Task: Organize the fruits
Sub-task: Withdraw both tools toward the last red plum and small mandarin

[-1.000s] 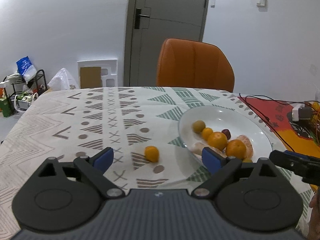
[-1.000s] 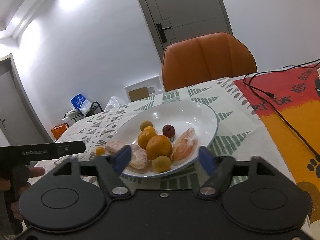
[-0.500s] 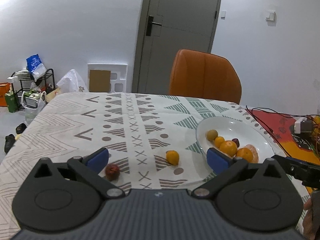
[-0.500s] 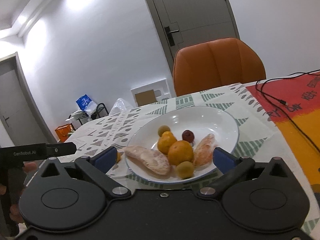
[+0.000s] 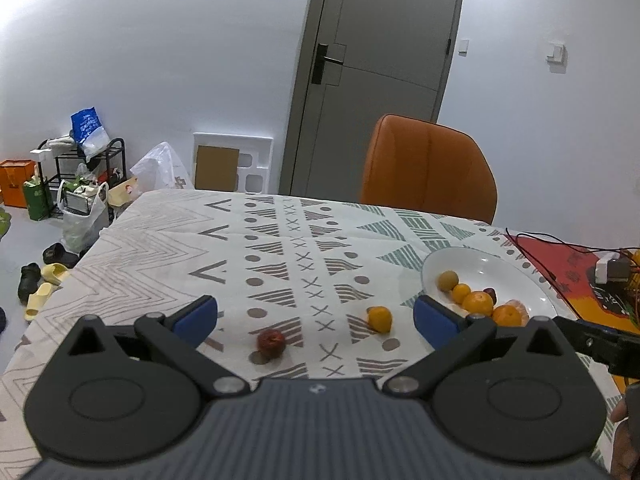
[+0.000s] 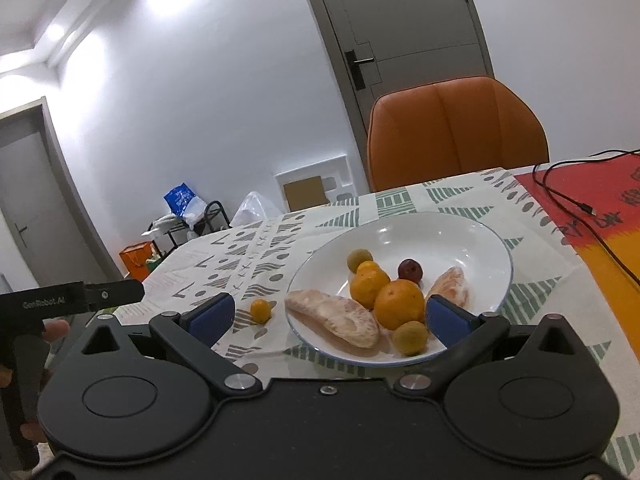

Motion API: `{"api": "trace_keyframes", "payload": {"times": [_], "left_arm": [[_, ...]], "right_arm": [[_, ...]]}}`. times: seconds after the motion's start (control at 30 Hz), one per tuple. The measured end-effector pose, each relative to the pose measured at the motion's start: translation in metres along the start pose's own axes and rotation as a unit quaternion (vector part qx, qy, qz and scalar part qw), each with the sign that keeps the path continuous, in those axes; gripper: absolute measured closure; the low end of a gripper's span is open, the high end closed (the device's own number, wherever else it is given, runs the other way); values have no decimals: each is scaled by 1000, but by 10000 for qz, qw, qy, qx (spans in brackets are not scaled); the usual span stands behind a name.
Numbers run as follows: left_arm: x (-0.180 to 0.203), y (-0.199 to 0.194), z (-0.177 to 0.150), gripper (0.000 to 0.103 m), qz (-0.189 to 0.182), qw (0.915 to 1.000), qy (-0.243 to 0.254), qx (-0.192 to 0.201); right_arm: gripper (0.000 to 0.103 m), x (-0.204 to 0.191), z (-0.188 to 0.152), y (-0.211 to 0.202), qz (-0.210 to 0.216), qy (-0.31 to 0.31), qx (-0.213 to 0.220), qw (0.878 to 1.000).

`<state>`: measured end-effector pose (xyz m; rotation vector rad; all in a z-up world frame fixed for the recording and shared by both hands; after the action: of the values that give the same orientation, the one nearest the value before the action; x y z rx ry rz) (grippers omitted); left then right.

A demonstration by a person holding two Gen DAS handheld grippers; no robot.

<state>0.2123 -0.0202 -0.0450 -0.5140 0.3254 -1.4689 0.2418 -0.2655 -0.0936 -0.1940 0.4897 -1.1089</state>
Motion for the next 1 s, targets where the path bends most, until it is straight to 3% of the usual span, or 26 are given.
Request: {"api": "trace_keyframes", "payload": {"times": [0.37,0.63,0.73,1.0], "left_arm": [[-27,0,-4,0,155,9996,-199,-122],[-39,6,-11,0,389,9990,-184,-91],[-41,11,-14,2,293,9991,-262,-155],[-42,26,-21,4,328,9988,-275,-231]], "right_arm": [[0,-7,-2,5,-146,-158,-60,9998],[0,-20,-8,13,128,-225,-158,9995],[0,-26,-10,17,206,-317,-221,9990],[13,-40,-13,31,411,-450,-387,9974]]}}
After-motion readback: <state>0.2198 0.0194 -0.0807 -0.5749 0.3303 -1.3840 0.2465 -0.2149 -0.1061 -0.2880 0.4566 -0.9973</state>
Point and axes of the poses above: each gripper's, at about its wrist camera, not at the fingertips, and y roughly the way its jaws point, x to its right, z to its top, the point moved 8 cm from there along y, roughly the way its jaws point, and after that the axes turned 8 degrees about z, right-handed, at the moved point
